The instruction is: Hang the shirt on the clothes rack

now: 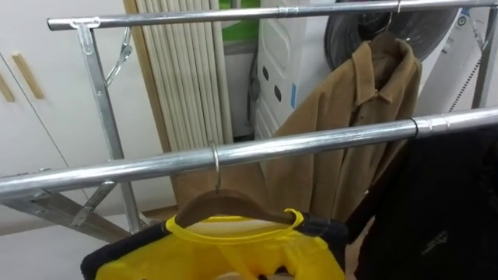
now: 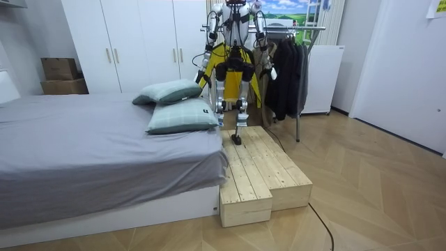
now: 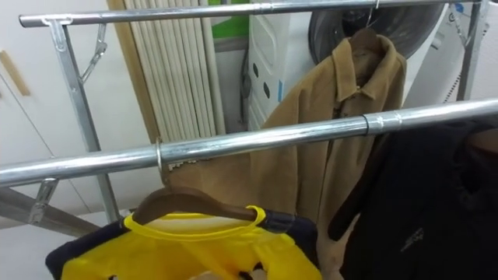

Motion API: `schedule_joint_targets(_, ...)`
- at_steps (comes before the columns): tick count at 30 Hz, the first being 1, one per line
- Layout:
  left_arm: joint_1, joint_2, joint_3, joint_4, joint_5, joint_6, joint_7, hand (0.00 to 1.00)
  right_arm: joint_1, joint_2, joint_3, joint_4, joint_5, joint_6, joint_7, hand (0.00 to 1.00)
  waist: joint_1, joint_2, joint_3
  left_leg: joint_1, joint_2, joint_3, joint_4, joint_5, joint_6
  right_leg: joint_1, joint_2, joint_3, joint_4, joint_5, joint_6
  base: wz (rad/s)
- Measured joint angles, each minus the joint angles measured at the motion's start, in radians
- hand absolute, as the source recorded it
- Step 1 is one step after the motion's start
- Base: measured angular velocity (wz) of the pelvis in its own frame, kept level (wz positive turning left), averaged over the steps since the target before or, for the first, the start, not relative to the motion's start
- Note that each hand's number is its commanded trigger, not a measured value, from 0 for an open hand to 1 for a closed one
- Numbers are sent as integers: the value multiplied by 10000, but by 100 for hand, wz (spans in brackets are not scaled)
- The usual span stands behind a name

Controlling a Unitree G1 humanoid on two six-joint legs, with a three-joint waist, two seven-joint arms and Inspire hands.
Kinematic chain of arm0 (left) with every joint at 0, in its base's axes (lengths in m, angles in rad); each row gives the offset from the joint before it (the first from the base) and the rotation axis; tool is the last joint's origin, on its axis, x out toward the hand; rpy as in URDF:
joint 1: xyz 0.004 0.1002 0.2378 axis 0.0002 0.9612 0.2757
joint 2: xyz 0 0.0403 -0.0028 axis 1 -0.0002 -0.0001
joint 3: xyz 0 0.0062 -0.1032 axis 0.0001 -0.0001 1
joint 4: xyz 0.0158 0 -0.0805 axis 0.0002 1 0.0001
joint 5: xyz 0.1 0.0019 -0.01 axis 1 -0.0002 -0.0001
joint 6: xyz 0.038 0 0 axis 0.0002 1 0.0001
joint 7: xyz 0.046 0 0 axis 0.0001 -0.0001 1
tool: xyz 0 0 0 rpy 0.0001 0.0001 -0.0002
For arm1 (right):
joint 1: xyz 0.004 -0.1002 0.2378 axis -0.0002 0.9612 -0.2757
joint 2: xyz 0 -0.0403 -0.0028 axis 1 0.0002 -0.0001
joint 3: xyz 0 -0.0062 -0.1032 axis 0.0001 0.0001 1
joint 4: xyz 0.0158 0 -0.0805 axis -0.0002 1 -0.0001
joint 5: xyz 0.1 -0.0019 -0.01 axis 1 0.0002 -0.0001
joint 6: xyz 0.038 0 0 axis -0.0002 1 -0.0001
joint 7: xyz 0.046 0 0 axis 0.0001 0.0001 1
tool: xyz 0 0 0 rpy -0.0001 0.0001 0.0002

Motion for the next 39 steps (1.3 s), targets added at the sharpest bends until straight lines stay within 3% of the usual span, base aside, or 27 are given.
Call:
schedule_joint_targets(5, 38, -11, -66, 81, -262, 0, 0, 0, 479, 204, 55, 36, -56, -5, 142, 0, -49, 55, -16, -65, -10, -81, 25, -4, 3, -51, 5, 80, 83, 44, -60, -7)
schedule_joint_targets(14, -82, -45, -114, 69, -239, 12, -29, 0, 68, 354, 455, 1869, 256, 11, 1290, 0, -49, 259, -27, -55, 12, -91, -13, -6, 2, -57, -55, -268, 110, 62, -80, 6)
schedule_joint_targets(18, -80, -88, -82, 67, -224, 11, -28, 0, 26, 364, 413, 2470, 415, 5, 1536, 0, -48, 288, 33, -26, 20, -145, -10, -6, 1, 10, -32, -212, 81, 26, -102, 3)
schedule_joint_targets(25, -44, -259, -206, 172, -256, 72, -28, 0, -43, 425, 433, 3322, 506, 48, 1695, 0, -50, 357, -3, -45, -7, -129, 6, -7, 2, -6, 13, 42, 105, 26, -93, -7)
schedule_joint_targets(31, -11, -272, -161, 169, -237, 159, -157, 0, -131, 448, 429, 3828, 457, 248, 1724, 0, -34, 352, -38, 61, -11, -118, -28, -15, 11, 45, -35, -100, 110, 31, -96, -1)
schedule_joint_targets(39, -72, -341, -1, 174, -141, 553, -522, 0, -264, 425, 421, 4323, 292, 1014, 1792, 0, -25, 446, -18, 128, -36, -357, -29, -15, 12, 80, -38, -120, 122, -47, -110, 1)
